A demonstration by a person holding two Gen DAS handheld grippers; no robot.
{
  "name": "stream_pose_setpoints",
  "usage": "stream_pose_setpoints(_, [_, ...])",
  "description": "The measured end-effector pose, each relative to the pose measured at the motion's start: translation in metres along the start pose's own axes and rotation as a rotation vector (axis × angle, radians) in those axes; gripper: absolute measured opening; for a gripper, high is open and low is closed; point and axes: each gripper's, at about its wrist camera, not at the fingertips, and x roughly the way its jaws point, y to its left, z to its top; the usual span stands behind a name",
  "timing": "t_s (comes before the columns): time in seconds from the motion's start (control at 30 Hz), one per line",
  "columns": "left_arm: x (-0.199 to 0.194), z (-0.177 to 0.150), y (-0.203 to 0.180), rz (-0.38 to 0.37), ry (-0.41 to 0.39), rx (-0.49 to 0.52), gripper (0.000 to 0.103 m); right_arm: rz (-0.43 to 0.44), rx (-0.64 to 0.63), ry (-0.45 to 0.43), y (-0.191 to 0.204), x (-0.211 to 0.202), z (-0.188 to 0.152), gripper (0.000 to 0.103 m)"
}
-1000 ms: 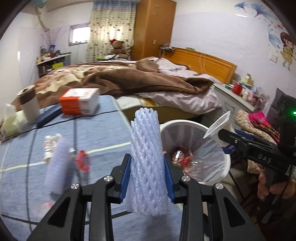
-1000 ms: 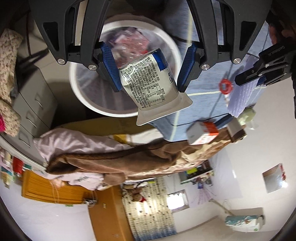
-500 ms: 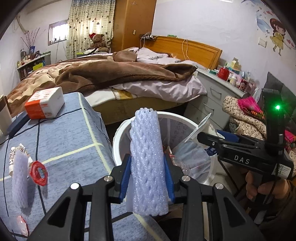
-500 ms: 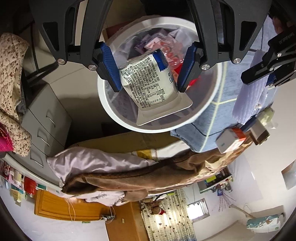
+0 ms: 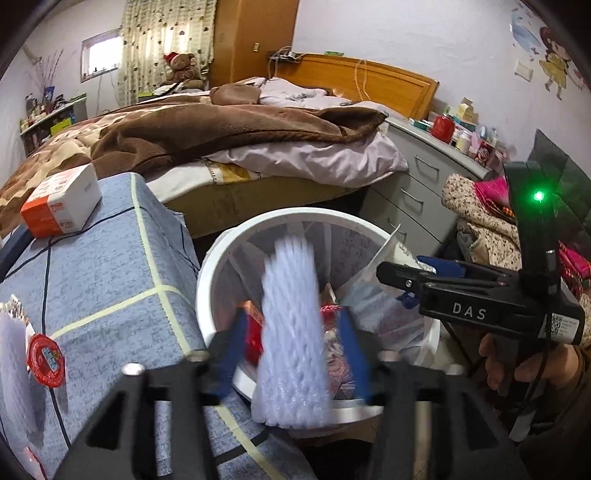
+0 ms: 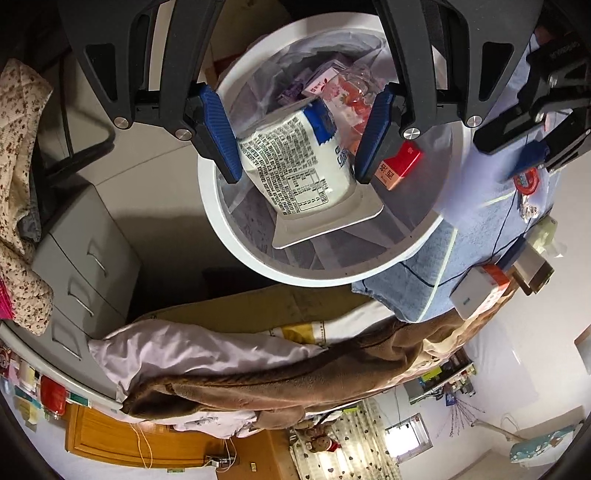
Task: Collect trash
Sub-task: 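Open both grippers to drop the foam sleeve and yogurt cup into the wastebasket, then move the left gripper to the pink plastic cup while the right gripper approaches the red lid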
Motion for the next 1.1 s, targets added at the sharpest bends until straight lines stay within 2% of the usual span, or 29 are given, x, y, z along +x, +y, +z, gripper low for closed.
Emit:
stream_pose_setpoints(0.23, [-0.005,-0.002,0.01,0.001,-0.006,-0.027,0.061,0.015,0.013,-0.01,0.001,-0.004,-0.001,0.069])
stream_pose_setpoints(0.67, [-0.036,-0.011,0.028,0.043,-0.055,-0.058,0.061,0.044,-0.002,-0.085,0.02,-0.026,-0.003,0.069])
stream_pose_setpoints(0.87, [-0.058,-0.022,0.043,0.083,-0.093,-0.073,0.062,0.068,-0.022,-0.115,0.037,-0.033,-0.008,0.069])
stream_pose_setpoints(1.1, [-0.086,-0.042,0.072,0.135,-0.134,-0.129,0.062,0.077,-0.121,-0.129,0.075,-0.032,-0.016,0.069])
